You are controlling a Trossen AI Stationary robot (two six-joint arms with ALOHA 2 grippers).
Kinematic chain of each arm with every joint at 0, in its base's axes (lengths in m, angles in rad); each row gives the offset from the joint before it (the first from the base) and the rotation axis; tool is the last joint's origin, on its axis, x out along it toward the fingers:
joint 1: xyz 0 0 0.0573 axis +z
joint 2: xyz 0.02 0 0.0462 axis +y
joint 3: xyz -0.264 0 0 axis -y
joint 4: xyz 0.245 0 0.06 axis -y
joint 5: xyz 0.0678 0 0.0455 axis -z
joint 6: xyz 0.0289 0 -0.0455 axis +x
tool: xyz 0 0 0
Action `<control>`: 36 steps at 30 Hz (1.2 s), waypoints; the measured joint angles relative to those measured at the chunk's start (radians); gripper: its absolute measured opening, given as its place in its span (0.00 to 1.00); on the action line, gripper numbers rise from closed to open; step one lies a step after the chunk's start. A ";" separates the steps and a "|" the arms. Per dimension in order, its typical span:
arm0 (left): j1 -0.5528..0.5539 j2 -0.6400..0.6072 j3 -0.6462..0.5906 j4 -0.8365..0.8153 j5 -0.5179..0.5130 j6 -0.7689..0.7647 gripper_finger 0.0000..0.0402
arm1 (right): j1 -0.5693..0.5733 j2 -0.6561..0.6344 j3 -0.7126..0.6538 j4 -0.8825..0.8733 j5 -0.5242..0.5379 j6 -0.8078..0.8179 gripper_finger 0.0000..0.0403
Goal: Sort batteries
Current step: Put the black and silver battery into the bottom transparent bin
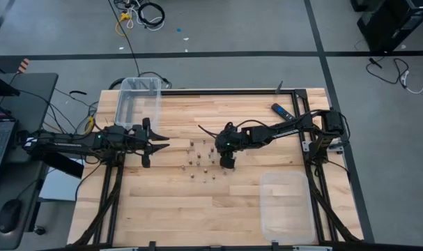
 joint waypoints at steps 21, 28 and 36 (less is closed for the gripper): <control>0.000 0.000 0.000 -0.006 0.000 0.000 0.26 | 0.000 0.000 0.000 -0.008 0.000 0.000 0.33; 0.000 0.000 0.000 -0.007 0.000 0.000 0.26 | 0.000 0.000 0.000 -0.009 0.000 -0.001 0.28; 0.000 0.000 0.000 -0.007 0.000 0.000 0.26 | 0.000 0.000 0.000 -0.010 -0.010 -0.006 0.23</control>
